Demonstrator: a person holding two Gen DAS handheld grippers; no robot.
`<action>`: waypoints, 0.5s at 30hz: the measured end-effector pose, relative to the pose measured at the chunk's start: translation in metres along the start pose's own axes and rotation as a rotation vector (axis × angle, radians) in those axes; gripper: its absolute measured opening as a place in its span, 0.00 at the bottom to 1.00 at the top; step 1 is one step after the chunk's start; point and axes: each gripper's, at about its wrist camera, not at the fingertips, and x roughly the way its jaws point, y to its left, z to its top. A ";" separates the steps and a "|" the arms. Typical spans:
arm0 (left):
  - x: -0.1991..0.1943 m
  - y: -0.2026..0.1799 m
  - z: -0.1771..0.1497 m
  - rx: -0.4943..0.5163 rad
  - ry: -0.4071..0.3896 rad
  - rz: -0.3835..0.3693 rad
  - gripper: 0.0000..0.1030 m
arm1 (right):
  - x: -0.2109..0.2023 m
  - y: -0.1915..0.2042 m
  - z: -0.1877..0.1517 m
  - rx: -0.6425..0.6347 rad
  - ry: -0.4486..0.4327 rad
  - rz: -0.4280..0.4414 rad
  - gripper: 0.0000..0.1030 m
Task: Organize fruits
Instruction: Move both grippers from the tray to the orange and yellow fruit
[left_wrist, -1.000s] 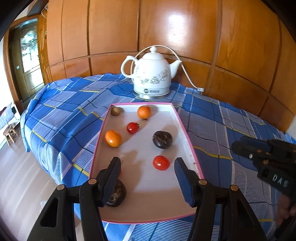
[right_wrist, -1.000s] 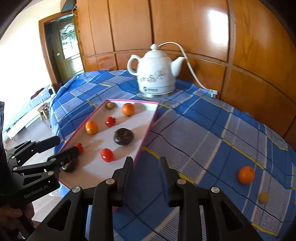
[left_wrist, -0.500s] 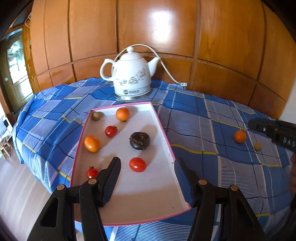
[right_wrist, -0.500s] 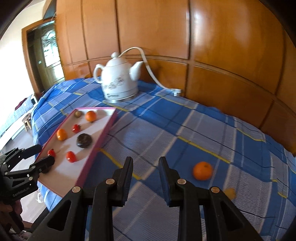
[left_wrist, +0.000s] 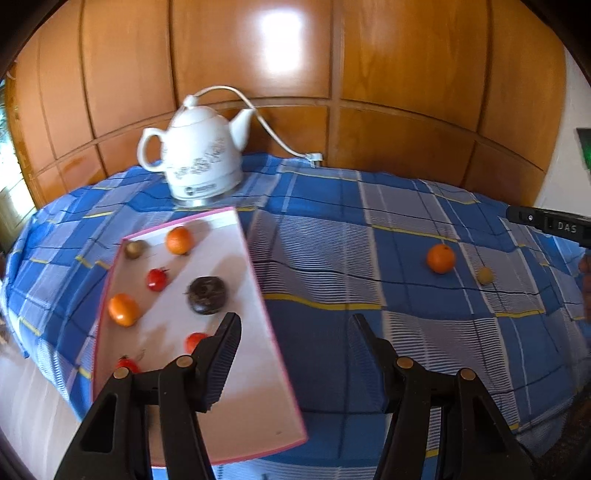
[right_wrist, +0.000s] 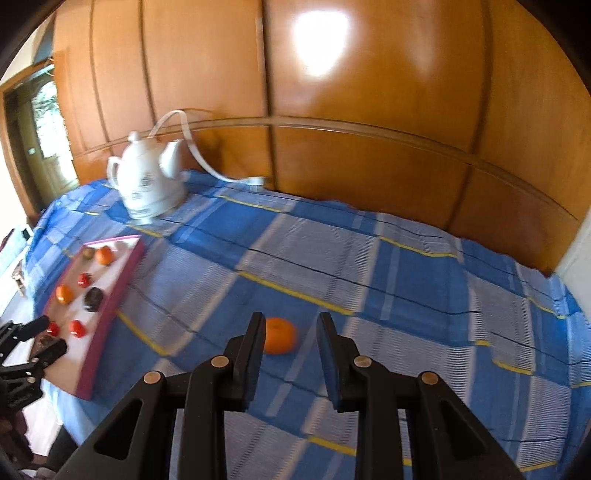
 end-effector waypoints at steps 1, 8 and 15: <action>0.005 -0.004 0.003 0.000 0.016 -0.016 0.59 | 0.004 -0.009 -0.002 0.012 0.013 -0.003 0.28; 0.031 -0.044 0.021 0.041 0.091 -0.140 0.59 | 0.030 -0.064 -0.021 0.173 0.106 -0.035 0.28; 0.058 -0.105 0.044 0.145 0.094 -0.272 0.59 | 0.029 -0.074 -0.021 0.249 0.120 0.001 0.28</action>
